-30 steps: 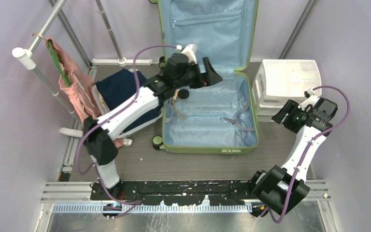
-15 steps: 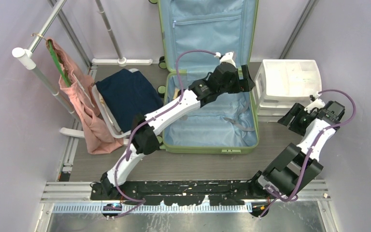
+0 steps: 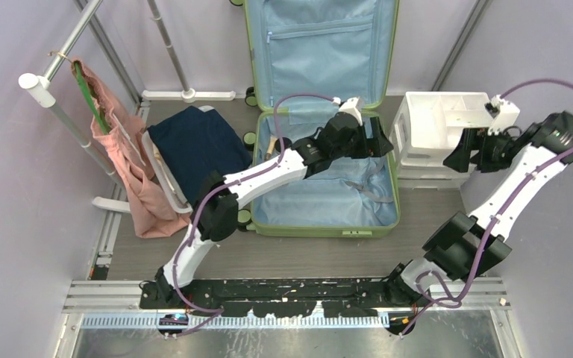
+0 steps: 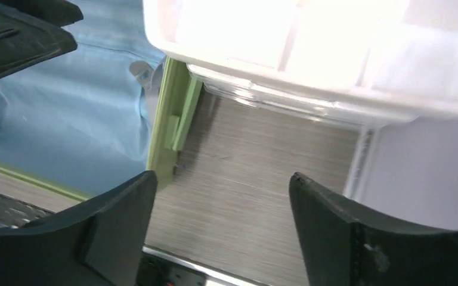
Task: Open, take out, and arrange the luggage
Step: Pick up the storage box at the center of the board.
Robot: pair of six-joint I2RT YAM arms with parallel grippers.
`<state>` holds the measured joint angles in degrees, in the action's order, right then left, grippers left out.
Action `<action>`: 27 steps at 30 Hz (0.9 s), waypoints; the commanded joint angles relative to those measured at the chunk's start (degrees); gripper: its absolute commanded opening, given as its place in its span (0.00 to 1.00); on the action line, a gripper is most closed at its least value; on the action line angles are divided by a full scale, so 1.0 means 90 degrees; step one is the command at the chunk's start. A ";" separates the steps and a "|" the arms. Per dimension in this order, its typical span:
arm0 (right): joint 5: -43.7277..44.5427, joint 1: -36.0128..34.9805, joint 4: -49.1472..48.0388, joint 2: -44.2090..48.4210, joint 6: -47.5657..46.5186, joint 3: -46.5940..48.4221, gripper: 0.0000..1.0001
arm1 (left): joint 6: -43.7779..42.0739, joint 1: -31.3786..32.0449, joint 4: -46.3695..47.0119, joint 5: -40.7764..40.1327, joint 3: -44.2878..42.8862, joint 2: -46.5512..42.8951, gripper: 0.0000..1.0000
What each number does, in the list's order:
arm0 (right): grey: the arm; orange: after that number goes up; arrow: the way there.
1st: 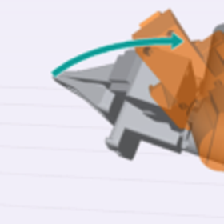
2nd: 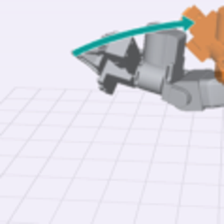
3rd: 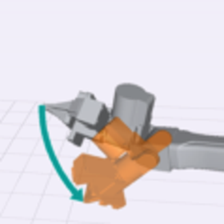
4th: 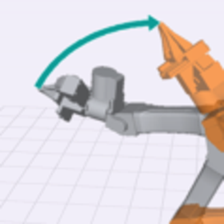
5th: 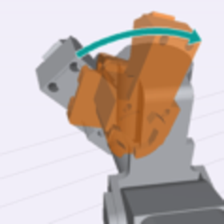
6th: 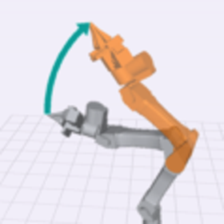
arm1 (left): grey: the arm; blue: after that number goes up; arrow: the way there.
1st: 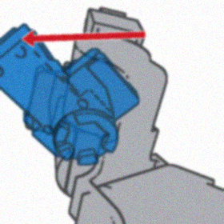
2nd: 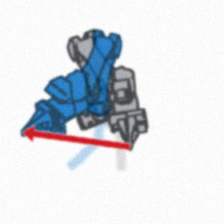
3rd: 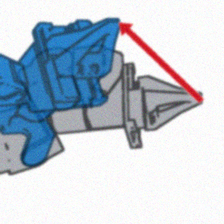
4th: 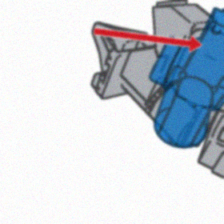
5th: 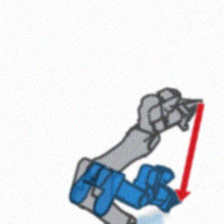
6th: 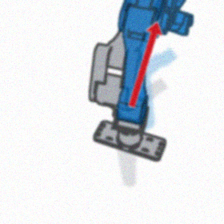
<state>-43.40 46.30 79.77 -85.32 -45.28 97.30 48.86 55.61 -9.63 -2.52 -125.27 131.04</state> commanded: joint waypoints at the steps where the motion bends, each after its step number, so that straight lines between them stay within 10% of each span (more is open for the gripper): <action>1: -0.0077 -0.0354 0.2187 -0.0250 -0.1951 0.1386 0.94 | -0.0389 -0.0218 0.1688 0.0612 0.1437 -0.1466 0.84; 12: 0.1384 -0.1642 0.2172 -0.1169 -0.4777 0.2597 0.99 | -0.1237 -0.0725 0.3001 0.0979 0.4904 -0.3802 0.85; 18: 0.1459 -0.1752 0.2172 -0.1530 -0.4972 0.2819 0.65 | -0.1001 -0.1107 0.3413 0.1301 0.6015 -0.4321 0.85; 27: 0.1362 -0.2596 0.2172 -0.1742 -0.5462 0.2637 0.65 | -0.0903 -0.1378 0.3315 0.1704 0.6322 -0.4458 0.84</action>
<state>-30.59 26.41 91.33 -100.55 -91.42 119.90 40.32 43.72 16.47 10.02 -67.53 93.41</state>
